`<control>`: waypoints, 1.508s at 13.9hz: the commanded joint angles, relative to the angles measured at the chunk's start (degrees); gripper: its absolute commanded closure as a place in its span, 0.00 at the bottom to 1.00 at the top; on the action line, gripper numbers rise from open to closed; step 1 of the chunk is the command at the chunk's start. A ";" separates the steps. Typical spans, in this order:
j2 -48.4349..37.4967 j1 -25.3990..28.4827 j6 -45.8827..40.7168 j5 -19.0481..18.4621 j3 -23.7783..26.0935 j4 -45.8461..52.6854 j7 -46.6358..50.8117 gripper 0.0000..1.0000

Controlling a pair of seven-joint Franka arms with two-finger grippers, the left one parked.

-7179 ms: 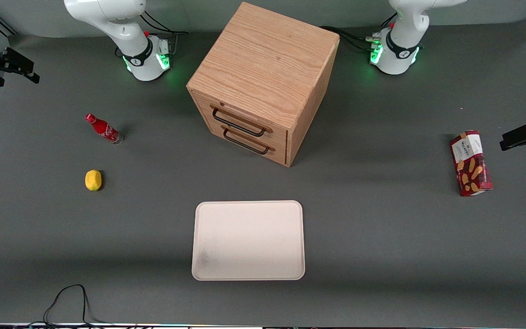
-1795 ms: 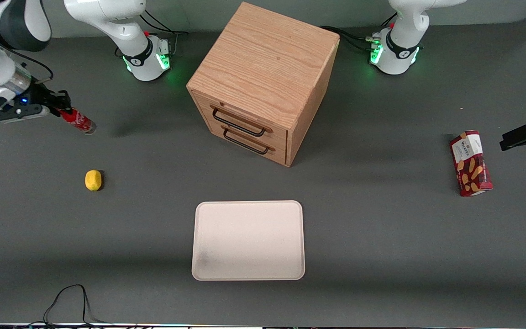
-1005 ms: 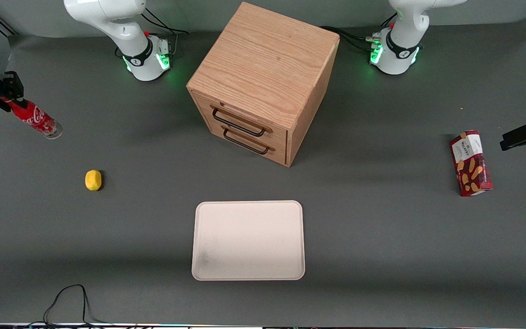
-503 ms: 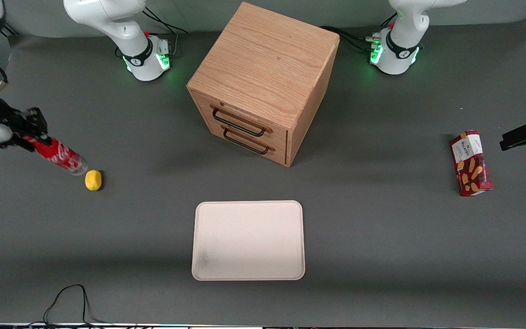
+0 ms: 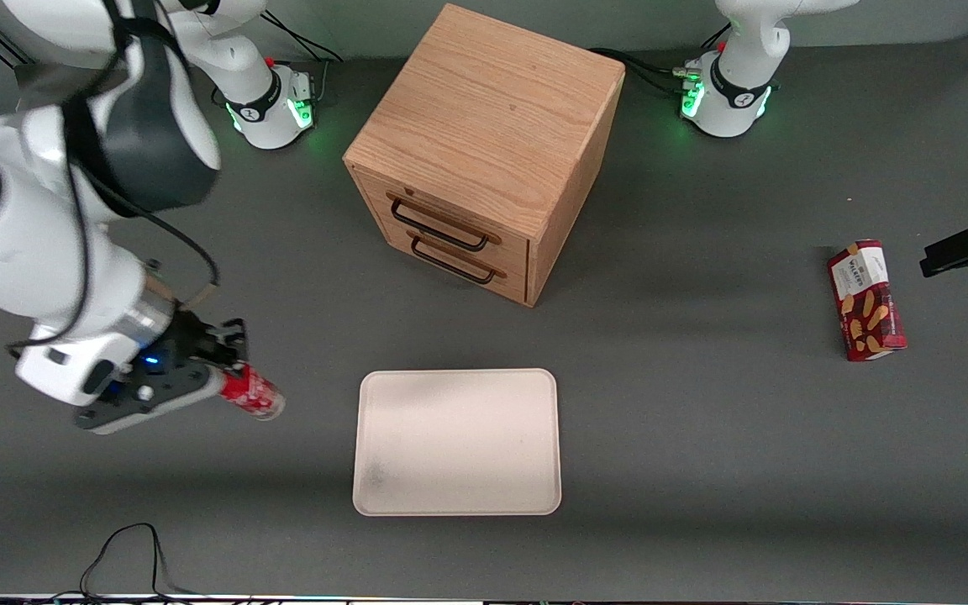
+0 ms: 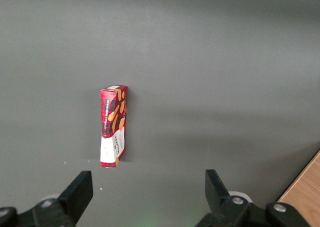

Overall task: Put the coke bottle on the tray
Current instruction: 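Carry the bottle with the right gripper over the white tray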

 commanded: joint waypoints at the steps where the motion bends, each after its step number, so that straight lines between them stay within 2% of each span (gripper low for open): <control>1: 4.91 2.17 1.44 1.54 -0.56 6.40 5.32 1.00; 4: 5.88 2.71 2.33 1.54 2.07 7.98 11.82 1.00; 8: 6.58 2.71 4.52 1.54 3.48 7.63 14.20 1.00; 11: 10.00 2.53 7.24 1.63 3.48 7.10 13.68 1.00; 15: 14.05 1.39 11.54 5.32 3.40 6.05 13.07 1.00; 21: 19.50 0.60 20.16 5.32 3.13 5.61 9.55 1.00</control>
